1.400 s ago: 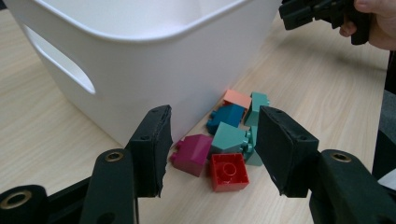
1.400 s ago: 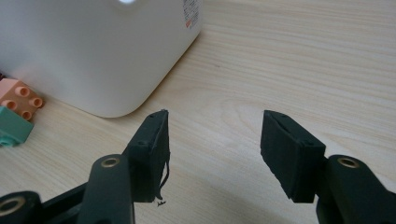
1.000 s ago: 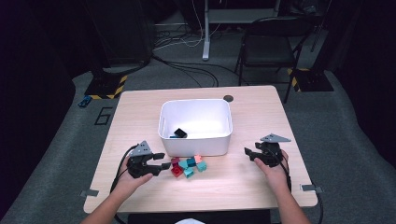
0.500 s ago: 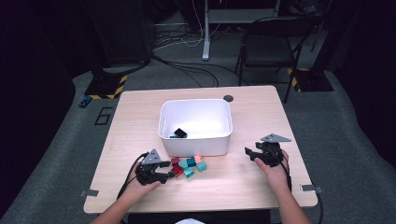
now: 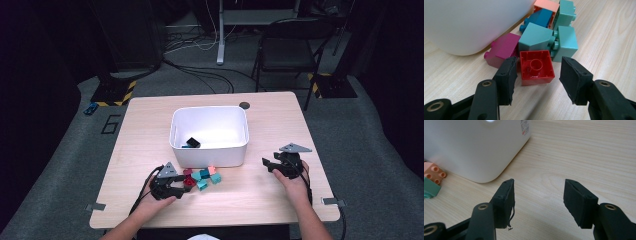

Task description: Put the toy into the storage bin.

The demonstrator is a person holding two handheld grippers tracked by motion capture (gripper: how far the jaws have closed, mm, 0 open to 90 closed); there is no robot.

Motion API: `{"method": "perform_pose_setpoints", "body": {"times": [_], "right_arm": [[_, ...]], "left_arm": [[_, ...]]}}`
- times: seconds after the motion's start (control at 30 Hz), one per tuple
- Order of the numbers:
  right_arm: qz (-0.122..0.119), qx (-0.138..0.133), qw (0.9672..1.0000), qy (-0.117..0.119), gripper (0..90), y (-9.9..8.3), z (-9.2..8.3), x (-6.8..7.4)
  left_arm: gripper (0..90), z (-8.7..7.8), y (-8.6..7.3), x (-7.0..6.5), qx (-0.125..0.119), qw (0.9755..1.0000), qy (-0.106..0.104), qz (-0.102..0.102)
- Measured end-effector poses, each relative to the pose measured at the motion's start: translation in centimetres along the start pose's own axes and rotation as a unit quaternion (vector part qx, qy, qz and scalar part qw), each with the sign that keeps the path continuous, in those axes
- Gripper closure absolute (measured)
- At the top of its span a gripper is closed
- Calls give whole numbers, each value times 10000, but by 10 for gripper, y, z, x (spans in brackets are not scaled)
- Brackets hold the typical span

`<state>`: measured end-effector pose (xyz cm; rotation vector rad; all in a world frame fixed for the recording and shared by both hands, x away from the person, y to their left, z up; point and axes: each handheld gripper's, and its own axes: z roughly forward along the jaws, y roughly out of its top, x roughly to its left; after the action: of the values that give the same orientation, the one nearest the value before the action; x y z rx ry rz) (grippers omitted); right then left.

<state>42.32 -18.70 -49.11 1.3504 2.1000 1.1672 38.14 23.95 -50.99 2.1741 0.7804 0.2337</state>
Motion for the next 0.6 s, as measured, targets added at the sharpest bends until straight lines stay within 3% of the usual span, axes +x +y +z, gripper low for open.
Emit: {"method": "perform_pose_setpoints", "body": {"times": [0.13, 0.17, 0.27, 0.33, 0.6], "right_arm": [[-1, 1, 10000, 2, 418, 0, 0, 0], [3, 3, 10000, 4, 418, 0, 0, 0], [42, 2, 10000, 5, 418, -1, -1, 0], [46, 10, 10000, -7, 418, -1, -2, -1], [30, -1, 10000, -17, 418, -2, -2, -1]], "left_arm": [[491, 3, -1, 1, 54, 10000, -10, -12], [501, 3, 0, 2, 119, 9999, 8, 64], [535, 5, -1, 2, 77, 10000, 9, -28], [561, 5, -1, 3, 115, 9999, -17, 24], [585, 3, -1, 7, 90, 9999, -54, -74]]}}
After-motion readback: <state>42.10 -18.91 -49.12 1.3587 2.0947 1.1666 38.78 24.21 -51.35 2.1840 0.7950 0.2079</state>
